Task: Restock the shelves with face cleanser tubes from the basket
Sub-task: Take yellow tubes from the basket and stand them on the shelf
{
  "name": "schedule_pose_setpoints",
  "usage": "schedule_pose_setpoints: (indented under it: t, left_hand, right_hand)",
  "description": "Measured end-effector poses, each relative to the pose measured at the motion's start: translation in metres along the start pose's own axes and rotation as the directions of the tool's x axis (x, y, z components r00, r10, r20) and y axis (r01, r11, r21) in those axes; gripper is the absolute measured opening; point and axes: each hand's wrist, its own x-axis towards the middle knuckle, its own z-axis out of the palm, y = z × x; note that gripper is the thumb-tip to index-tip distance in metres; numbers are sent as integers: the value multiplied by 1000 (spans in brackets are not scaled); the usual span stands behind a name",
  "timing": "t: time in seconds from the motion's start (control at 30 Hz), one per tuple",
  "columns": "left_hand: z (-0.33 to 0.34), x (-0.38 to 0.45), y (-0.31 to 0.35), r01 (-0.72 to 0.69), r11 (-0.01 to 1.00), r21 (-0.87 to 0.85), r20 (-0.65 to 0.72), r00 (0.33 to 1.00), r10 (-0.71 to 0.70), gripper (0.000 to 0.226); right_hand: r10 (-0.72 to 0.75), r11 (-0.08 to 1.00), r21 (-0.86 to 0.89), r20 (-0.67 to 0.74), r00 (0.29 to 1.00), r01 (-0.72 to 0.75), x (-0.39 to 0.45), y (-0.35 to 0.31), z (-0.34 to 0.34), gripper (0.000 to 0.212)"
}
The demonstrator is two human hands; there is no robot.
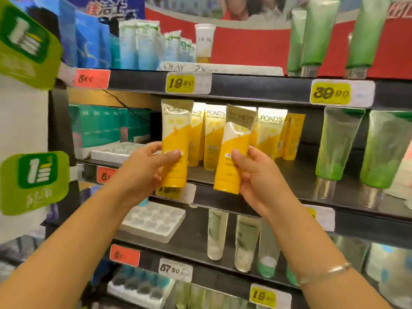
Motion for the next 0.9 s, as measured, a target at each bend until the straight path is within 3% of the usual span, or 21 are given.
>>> schedule_pose_setpoints:
  t: [0.2,0.43,0.53,0.7,0.9]
  left_hand:
    - [-3,31,-2,-46,999,4,-1,999,46,32]
    - [-13,60,-14,10,1000,15,19,1000,-10,42]
    - [-18,68,-18,31,999,23,46,998,-32,42]
    - [-20,72,-19,-3,983,185,42,999,-5,46]
    - [-19,69,-21,-142,891,431,-33,984,173,47]
  right_hand:
    - [-66,995,-82,-93,993,59,38,15,10,19]
    - [-182,907,-413,-219,959,78,57,40,19,42]
    - [-235,876,-470,-228,945,104,60,43,24,40]
    - [-244,824,-561,-219,945,83,58,43,28,43]
    - [-265,663,-749,-261,928,-21,50,44,27,41]
